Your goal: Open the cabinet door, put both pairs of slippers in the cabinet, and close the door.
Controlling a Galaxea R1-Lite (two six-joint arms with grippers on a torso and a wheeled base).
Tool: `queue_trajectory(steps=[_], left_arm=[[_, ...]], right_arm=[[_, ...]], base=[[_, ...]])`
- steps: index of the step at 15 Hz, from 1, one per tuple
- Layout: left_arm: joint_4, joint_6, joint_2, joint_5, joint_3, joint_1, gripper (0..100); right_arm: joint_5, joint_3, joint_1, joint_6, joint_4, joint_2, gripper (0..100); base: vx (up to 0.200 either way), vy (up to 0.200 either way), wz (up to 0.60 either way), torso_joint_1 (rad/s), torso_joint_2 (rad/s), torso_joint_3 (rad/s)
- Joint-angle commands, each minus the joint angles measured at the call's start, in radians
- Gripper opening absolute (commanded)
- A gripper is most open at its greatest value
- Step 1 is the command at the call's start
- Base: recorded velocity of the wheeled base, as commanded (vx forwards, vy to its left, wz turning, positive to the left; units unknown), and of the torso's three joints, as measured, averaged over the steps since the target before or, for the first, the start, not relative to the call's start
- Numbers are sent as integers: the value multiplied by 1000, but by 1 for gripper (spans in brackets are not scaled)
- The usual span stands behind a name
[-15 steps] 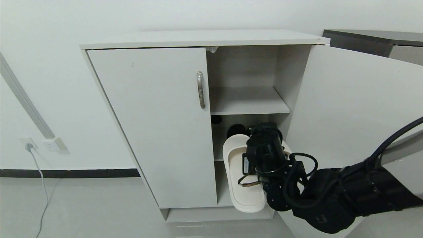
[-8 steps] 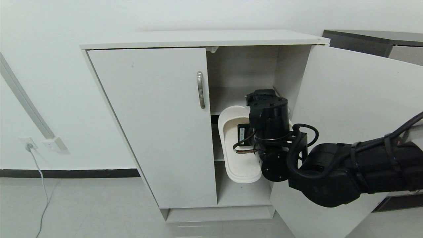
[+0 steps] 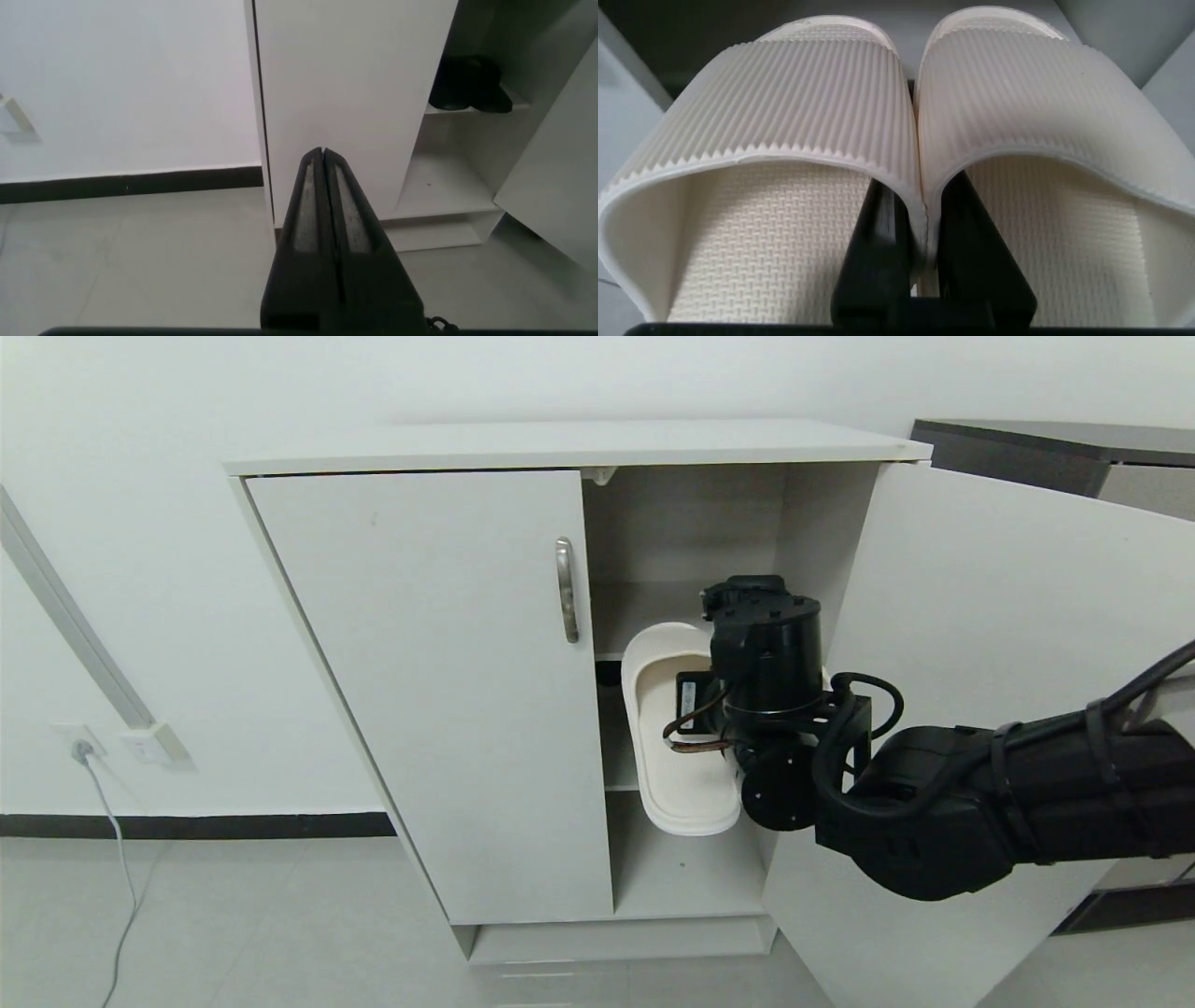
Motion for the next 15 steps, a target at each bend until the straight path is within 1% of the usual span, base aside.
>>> queue_trajectory(steps=[1, 3, 10, 15], left_arm=[[-1, 0, 0, 0, 0, 1, 0], [-1, 0, 0, 0, 0, 1, 0], [1, 1, 0, 0, 0, 1, 0], [1, 0, 0, 1, 0, 1, 0]], right_arm=[[0, 6, 0, 1, 0, 4, 0], [0, 6, 0, 0, 0, 4, 0], [-2, 22, 0, -2, 0, 4, 0], [-2, 32, 6, -14, -4, 4, 0]], base=[[0, 0, 0, 0, 0, 0], [0, 0, 0, 0, 0, 0], [200, 0, 0, 6, 0, 1], [0, 0, 0, 0, 0, 0]])
